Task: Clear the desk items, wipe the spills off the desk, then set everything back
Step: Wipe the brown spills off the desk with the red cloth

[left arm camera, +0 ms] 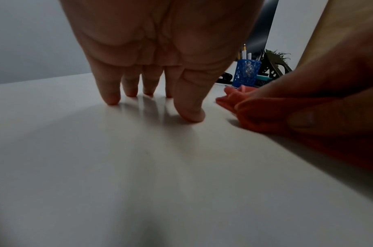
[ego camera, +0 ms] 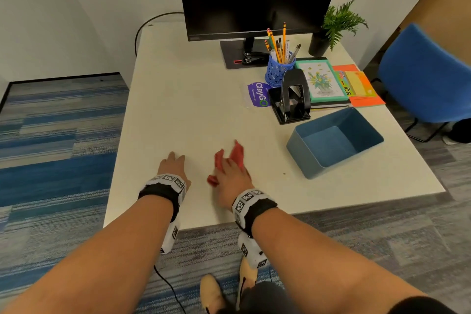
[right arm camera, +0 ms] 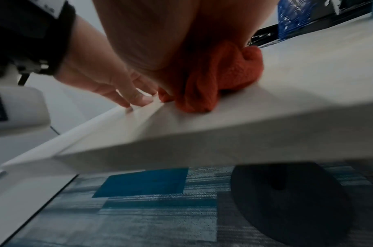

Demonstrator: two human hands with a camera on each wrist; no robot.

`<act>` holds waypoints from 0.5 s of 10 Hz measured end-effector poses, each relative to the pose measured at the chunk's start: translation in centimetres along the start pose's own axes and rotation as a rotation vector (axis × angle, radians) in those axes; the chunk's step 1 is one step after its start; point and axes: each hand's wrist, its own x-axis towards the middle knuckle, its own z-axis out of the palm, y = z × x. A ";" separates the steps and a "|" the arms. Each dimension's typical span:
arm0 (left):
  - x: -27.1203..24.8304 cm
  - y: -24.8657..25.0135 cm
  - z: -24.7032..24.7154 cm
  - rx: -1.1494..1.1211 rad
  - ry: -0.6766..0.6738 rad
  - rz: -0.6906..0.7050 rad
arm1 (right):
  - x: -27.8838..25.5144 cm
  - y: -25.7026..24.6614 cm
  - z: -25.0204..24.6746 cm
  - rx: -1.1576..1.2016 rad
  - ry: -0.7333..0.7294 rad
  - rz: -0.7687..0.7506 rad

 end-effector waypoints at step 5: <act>0.6 0.3 0.4 0.011 -0.006 -0.011 | 1.4 8.6 -1.0 0.012 0.003 0.455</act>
